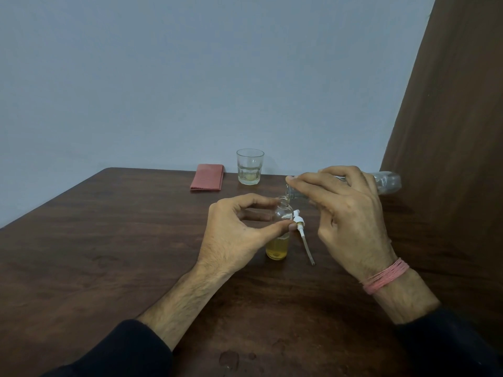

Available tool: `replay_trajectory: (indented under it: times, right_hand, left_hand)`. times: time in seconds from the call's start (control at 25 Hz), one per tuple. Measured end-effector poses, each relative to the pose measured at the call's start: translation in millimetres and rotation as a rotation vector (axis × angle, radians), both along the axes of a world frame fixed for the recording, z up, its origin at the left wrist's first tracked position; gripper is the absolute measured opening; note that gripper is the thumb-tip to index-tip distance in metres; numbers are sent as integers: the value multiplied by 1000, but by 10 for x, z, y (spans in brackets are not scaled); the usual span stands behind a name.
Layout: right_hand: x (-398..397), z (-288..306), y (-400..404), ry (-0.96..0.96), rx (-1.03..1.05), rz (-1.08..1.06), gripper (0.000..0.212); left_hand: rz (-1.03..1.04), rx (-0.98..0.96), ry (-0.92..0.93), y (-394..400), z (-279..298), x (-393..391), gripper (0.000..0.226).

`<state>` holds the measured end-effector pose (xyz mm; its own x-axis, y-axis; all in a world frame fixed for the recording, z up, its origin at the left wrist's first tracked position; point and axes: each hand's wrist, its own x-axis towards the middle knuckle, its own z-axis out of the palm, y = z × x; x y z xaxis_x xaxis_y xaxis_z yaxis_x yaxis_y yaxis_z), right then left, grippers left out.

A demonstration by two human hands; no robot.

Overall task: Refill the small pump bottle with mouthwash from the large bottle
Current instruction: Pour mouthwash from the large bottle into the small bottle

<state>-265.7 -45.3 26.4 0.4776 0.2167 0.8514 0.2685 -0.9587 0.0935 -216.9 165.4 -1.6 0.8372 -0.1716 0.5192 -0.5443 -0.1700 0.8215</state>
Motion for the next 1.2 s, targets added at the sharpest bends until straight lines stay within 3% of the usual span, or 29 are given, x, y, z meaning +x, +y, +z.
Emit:
replay_trajectory:
  times: [1.2]
  right_hand:
    - [4,5,4,-2,-4,0,74]
  left_hand:
    - [-11,-15,-7,-12,8,-3,46]
